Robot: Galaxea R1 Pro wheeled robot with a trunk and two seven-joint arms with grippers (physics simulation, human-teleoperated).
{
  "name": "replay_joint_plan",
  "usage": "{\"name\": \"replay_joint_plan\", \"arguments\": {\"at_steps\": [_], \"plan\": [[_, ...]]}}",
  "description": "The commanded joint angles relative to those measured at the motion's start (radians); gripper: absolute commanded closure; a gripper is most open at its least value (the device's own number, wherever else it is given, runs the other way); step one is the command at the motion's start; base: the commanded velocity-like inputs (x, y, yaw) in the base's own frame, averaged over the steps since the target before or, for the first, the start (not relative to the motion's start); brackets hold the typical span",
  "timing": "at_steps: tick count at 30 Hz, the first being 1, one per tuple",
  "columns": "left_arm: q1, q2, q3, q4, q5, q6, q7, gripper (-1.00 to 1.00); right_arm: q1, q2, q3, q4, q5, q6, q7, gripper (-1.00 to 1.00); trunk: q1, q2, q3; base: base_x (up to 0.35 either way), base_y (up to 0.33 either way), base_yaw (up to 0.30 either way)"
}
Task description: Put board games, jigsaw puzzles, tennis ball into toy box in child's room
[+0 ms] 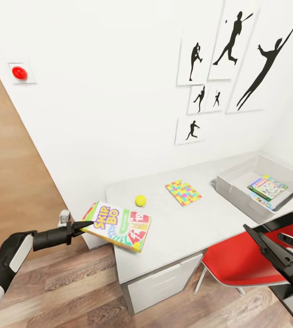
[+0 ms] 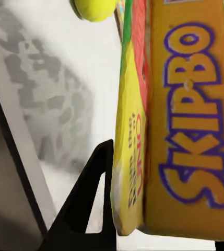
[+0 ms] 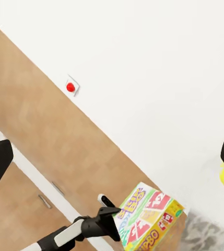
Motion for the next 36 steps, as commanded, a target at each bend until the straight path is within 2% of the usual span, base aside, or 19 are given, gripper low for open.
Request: {"name": "replay_joint_plan", "arguments": {"at_steps": [1,3,8,19,26,36], "plan": [[0.000,0.005,0.000,0.000,-0.007,0.002,-0.030,1.00,0.000,0.012,0.000,0.002,-0.002,-0.010,0.009,-1.00,-0.004,0.007,0.004,0.000,0.000,0.000],[0.000,0.013,-0.001,0.000,-0.008,0.003,-0.059,1.00,0.000,0.023,0.001,0.001,-0.002,-0.036,0.013,-1.00,-0.012,0.021,0.014,0.000,0.000,0.000],[0.000,0.024,-0.004,-0.001,-0.009,0.005,-0.086,1.00,0.001,0.031,0.001,0.004,-0.001,-0.060,0.019,-1.00,-0.031,0.056,0.037,0.000,0.000,0.000],[0.000,0.025,-0.010,-0.001,-0.009,0.007,-0.092,1.00,0.002,0.034,0.001,0.004,0.000,-0.068,0.021,-1.00,-0.073,0.133,0.090,-0.006,0.000,0.000],[0.000,0.025,-0.010,-0.001,-0.009,0.007,-0.092,1.00,0.002,0.034,0.001,0.005,0.001,-0.068,0.022,-1.00,-0.100,0.182,0.124,-0.176,0.000,0.000],[0.000,0.026,-0.011,-0.001,-0.009,0.007,-0.092,1.00,0.002,0.035,0.001,0.004,0.001,-0.069,0.023,-1.00,-0.138,0.252,0.172,-0.023,0.000,0.000]]}}
